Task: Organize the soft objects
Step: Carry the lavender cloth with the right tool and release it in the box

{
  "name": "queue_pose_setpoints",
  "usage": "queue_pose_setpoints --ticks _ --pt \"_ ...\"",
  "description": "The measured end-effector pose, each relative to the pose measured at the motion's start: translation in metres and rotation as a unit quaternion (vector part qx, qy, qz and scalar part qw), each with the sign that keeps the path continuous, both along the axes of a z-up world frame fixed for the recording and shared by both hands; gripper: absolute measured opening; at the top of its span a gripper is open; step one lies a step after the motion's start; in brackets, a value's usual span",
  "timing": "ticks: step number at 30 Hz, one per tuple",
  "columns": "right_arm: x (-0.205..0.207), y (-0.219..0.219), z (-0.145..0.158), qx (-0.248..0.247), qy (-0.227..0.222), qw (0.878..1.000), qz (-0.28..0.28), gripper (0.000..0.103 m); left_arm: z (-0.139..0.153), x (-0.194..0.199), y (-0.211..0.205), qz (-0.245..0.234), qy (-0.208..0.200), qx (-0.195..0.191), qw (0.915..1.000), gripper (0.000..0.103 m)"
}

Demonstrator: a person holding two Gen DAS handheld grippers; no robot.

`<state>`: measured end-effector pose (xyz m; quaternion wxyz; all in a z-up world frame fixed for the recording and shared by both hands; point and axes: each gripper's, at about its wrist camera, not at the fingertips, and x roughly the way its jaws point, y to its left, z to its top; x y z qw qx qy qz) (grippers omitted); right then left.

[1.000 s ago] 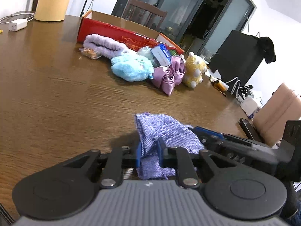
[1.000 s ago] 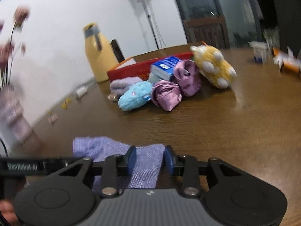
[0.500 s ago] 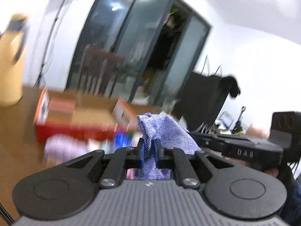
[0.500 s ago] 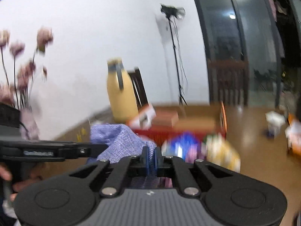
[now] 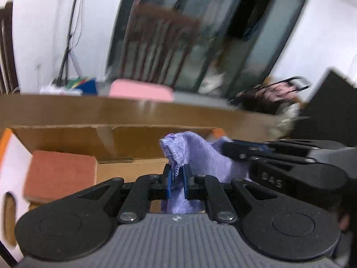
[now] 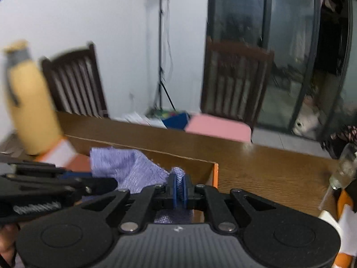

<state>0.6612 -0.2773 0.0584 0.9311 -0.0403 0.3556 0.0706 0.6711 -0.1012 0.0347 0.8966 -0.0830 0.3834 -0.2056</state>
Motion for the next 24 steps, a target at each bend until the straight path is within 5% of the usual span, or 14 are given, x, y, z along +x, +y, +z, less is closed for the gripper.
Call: queue_pose_setpoints --ticks 3,5,7,9,11,15,19,22,24 --pt "0.034 -0.002 -0.026 0.002 0.032 0.999 -0.015 0.01 -0.028 0.033 -0.002 0.037 0.045 0.006 0.9983 0.016" --pt "0.045 -0.002 -0.037 0.004 0.046 0.999 -0.026 0.013 -0.039 0.045 0.001 0.043 0.077 -0.013 0.996 0.034" --pt "0.044 0.005 -0.039 -0.018 0.039 0.999 -0.013 0.013 -0.041 0.045 0.006 0.047 0.086 -0.03 0.9947 0.038" --pt "0.037 0.012 -0.036 -0.034 0.032 0.999 -0.012 0.03 -0.034 0.037 0.013 0.051 0.069 -0.037 0.9957 0.04" --pt "0.025 0.017 -0.031 -0.043 0.019 0.999 -0.009 0.03 -0.026 0.026 0.019 0.055 0.049 -0.024 0.997 0.047" --pt "-0.005 0.014 -0.023 -0.029 -0.007 1.0 0.003 0.046 0.004 -0.009 0.039 0.052 0.015 -0.024 0.9983 0.051" --pt "-0.053 0.006 0.024 -0.021 -0.048 0.999 -0.001 0.047 0.054 -0.065 0.059 0.058 -0.031 0.005 0.9978 0.056" --pt "-0.1 0.004 0.07 -0.015 -0.081 0.997 0.01 0.067 0.094 -0.121 0.074 0.072 -0.082 0.043 0.9931 0.057" --pt "-0.136 0.002 0.094 -0.017 -0.1 0.995 0.016 0.079 0.12 -0.166 0.085 0.093 -0.124 0.07 0.9854 0.066"
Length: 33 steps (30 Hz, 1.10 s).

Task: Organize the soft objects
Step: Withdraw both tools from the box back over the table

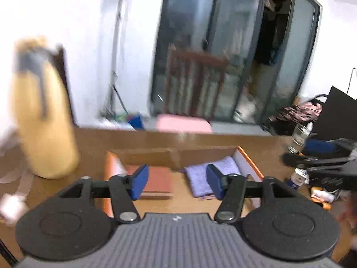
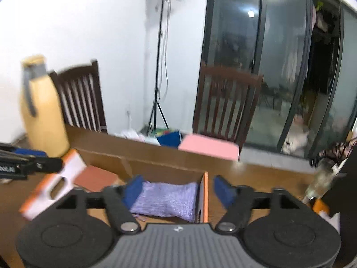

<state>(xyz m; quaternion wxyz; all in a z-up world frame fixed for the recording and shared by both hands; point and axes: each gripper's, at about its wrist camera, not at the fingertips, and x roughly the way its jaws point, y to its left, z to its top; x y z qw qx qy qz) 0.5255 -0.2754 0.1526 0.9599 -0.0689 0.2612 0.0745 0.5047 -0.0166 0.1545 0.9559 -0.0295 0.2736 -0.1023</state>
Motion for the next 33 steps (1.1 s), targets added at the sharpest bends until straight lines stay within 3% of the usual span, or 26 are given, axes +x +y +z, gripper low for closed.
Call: queue_pose_setpoints --ticks 3,6,9,14,20,26,29,33 --pt "-0.054 -0.003 0.028 0.001 -0.023 1.0 0.013 0.083 0.022 -0.067 0.016 0.013 -0.048 0.0 0.9988 0.08" --pt "-0.109 -0.006 0.041 0.019 -0.051 0.998 0.021 0.092 0.027 -0.13 0.029 0.016 -0.069 -0.027 0.9971 0.085" --pt "-0.166 -0.009 0.042 0.052 -0.069 0.996 0.026 0.092 0.021 -0.188 0.036 0.015 -0.082 -0.032 0.996 0.089" --pt "-0.244 -0.001 0.028 0.083 -0.093 0.991 0.05 0.093 -0.009 -0.266 0.038 0.052 -0.142 0.008 0.9884 0.096" --pt "-0.335 0.012 -0.009 0.081 -0.11 0.988 0.071 0.094 -0.05 -0.347 0.05 0.074 -0.147 0.002 0.9864 0.101" --pt "-0.404 0.024 -0.061 0.067 -0.12 0.987 0.077 0.101 -0.079 -0.407 0.065 0.122 -0.205 0.044 0.9702 0.103" --pt "-0.43 0.032 -0.088 0.061 -0.117 0.988 0.081 0.101 -0.099 -0.421 0.067 0.114 -0.195 0.036 0.9734 0.103" --pt "-0.449 0.037 -0.118 0.07 -0.108 0.989 0.077 0.102 -0.12 -0.423 0.061 0.071 -0.163 0.036 0.9835 0.103"
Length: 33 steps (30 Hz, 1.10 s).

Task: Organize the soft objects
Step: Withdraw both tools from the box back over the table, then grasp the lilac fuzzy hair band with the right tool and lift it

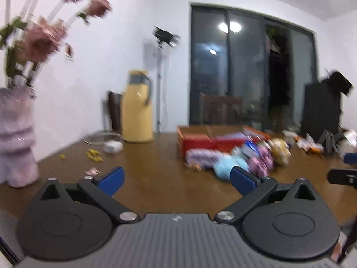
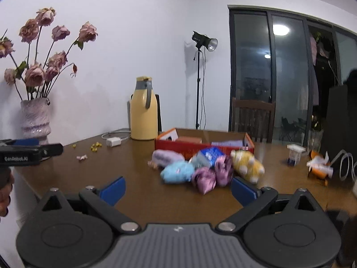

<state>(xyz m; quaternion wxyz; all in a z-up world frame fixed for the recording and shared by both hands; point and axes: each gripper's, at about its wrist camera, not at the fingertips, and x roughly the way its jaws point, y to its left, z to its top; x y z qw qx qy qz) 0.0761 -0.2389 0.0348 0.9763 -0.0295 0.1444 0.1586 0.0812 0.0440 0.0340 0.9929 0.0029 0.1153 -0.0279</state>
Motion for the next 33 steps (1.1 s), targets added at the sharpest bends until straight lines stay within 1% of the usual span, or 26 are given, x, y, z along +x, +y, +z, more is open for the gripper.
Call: queue_pose_setpoints --ticks 2,4,5,8,12,17,21,22,23,28,31,32,33 --pt "0.002 0.004 -0.009 -0.017 0.006 1.0 0.007 0.102 -0.007 0.006 -0.003 -0.001 0.012 0.004 0.9999 0.103" --pt "0.01 0.006 -0.014 -0.033 0.01 0.999 0.001 0.102 -0.014 0.009 -0.003 -0.004 0.021 -0.007 0.9997 0.103" --pt "0.012 0.006 -0.016 -0.034 0.01 0.999 -0.006 0.102 -0.016 0.011 -0.004 -0.007 0.027 -0.011 0.9995 0.103" --pt "0.025 0.002 -0.023 -0.016 0.026 0.999 -0.019 0.102 -0.022 0.016 -0.009 -0.011 0.036 -0.006 0.9993 0.103" --pt "0.046 -0.002 -0.032 -0.001 0.071 0.997 -0.019 0.099 -0.027 0.034 -0.012 -0.018 0.055 -0.009 0.9983 0.103" --pt "0.074 -0.006 -0.036 0.006 0.087 0.996 -0.023 0.093 -0.031 0.067 -0.019 -0.02 0.082 -0.006 0.9964 0.103" --pt "0.102 -0.004 -0.036 0.012 0.095 0.995 -0.019 0.092 -0.032 0.098 -0.022 -0.019 0.095 -0.008 0.9953 0.103" --pt "0.108 -0.003 -0.035 0.012 0.095 0.995 -0.017 0.09 -0.032 0.106 -0.023 -0.02 0.097 -0.01 0.995 0.103" --pt "0.116 -0.002 -0.035 0.012 0.097 0.995 -0.015 0.086 -0.033 0.114 -0.024 -0.02 0.1 -0.01 0.9948 0.103" --pt "0.152 0.004 -0.035 0.022 0.105 0.994 -0.009 0.085 -0.036 0.152 -0.024 -0.02 0.109 -0.007 0.9938 0.103" --pt "0.174 0.01 -0.035 0.03 0.107 0.994 -0.003 0.082 -0.039 0.178 -0.022 -0.018 0.121 -0.006 0.9925 0.103" --pt "0.181 0.011 -0.035 0.034 0.109 0.993 -0.001 0.08 -0.039 0.187 -0.021 -0.019 0.123 -0.007 0.9922 0.102" --pt "0.188 0.013 -0.034 0.039 0.111 0.993 0.001 0.077 -0.038 0.196 -0.019 -0.019 0.125 -0.009 0.9919 0.099"
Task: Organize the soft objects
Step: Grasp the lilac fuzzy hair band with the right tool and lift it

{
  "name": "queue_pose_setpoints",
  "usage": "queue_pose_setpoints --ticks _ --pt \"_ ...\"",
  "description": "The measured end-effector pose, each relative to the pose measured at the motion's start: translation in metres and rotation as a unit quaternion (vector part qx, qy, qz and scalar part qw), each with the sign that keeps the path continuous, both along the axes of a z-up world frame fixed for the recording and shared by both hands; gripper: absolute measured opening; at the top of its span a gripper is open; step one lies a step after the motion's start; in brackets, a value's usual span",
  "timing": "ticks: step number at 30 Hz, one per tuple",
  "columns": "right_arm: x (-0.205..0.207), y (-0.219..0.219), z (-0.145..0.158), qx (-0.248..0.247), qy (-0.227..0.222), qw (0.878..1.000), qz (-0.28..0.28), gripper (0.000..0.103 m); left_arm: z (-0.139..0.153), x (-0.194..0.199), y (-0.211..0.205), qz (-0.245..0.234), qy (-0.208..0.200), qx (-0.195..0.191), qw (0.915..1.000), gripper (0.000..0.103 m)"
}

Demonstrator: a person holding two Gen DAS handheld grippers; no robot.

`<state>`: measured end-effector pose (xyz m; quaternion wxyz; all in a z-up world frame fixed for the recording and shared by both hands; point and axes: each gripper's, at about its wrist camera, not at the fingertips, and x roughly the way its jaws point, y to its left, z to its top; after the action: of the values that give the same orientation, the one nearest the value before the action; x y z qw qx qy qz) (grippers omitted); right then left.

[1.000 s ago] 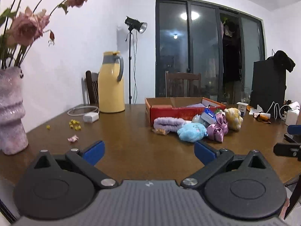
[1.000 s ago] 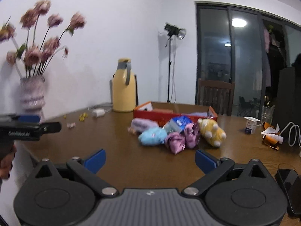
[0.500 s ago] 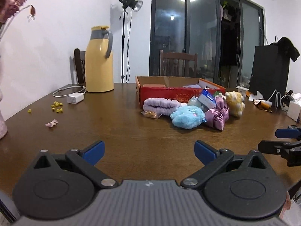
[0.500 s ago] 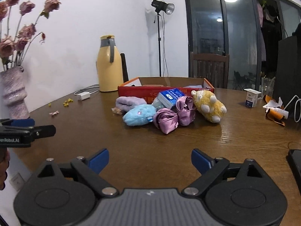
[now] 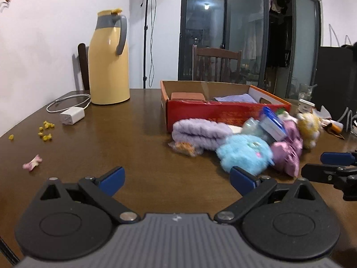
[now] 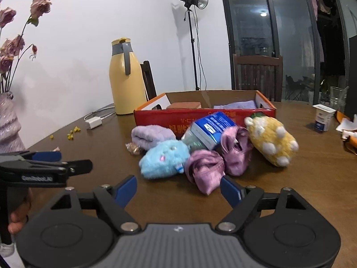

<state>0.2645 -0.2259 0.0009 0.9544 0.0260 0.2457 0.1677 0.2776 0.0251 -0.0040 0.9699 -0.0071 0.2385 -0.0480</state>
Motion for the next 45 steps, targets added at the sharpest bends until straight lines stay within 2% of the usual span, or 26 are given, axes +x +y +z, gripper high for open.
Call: queue_pose_setpoints --ticks 2,5,6,10,12,13,15,16,18,21,26,29,32,35,39,44,45 --pt "0.019 0.006 0.003 0.011 0.005 1.0 0.013 0.072 0.004 0.023 0.005 -0.008 0.003 -0.007 0.9999 0.095" --pt "0.047 0.018 0.007 0.02 0.011 0.999 0.025 0.064 0.011 0.064 0.014 -0.02 0.011 -0.029 0.9993 0.077" --pt "0.057 0.023 0.007 0.022 0.013 0.999 0.029 0.061 0.012 0.078 0.017 -0.026 0.017 -0.04 0.9987 0.075" --pt "0.106 0.048 0.001 0.022 0.044 0.998 0.04 0.052 0.009 0.135 0.026 -0.06 0.051 -0.097 0.9921 0.071" --pt "0.126 0.06 -0.004 0.015 0.055 0.998 0.041 0.051 0.002 0.159 0.031 -0.055 0.083 -0.128 0.9868 0.067" --pt "0.133 0.067 -0.007 0.006 0.06 0.997 0.043 0.051 -0.001 0.167 0.031 -0.05 0.103 -0.135 0.9843 0.063" --pt "0.147 0.076 -0.012 -0.005 0.069 0.997 0.044 0.04 -0.009 0.177 0.032 -0.074 0.133 -0.158 0.9756 0.04" --pt "0.152 0.08 -0.014 -0.01 0.074 0.996 0.046 0.037 -0.011 0.179 0.034 -0.085 0.141 -0.172 0.9711 0.035" --pt "0.158 0.082 -0.018 -0.011 0.074 0.996 0.045 0.028 -0.012 0.178 0.037 -0.072 0.146 -0.182 0.9697 0.028" --pt "0.157 0.08 -0.01 0.009 0.066 0.997 0.049 0.015 0.0 0.166 0.043 -0.056 0.141 -0.2 0.9679 0.024" --pt "0.116 0.069 0.04 0.025 -0.005 0.997 0.071 0.015 0.052 0.112 0.042 -0.069 0.076 -0.221 0.9697 0.024" --pt "0.075 0.062 0.061 0.001 -0.033 0.995 0.097 0.015 0.066 0.067 0.034 -0.077 0.057 -0.221 0.9705 0.024" --pt "0.03 0.051 0.058 -0.017 -0.02 0.993 0.119 0.015 0.053 0.021 0.024 -0.083 0.064 -0.228 0.9679 0.025" --pt "-0.005 0.039 0.034 -0.038 0.012 0.991 0.128 0.015 0.023 -0.015 0.009 -0.088 0.093 -0.246 0.9607 0.025" --pt "-0.04 0.018 0.002 -0.019 0.067 0.992 0.101 0.015 -0.013 -0.051 0.0 -0.085 0.134 -0.27 0.9496 0.025" --pt "-0.069 -0.004 -0.01 -0.01 0.083 0.994 0.077 0.024 -0.028 -0.077 -0.009 -0.083 0.146 -0.258 0.9514 0.036" --pt "-0.074 -0.009 -0.007 -0.008 0.078 0.994 0.072 0.026 -0.024 -0.081 -0.007 -0.087 0.143 -0.257 0.9519 0.042"
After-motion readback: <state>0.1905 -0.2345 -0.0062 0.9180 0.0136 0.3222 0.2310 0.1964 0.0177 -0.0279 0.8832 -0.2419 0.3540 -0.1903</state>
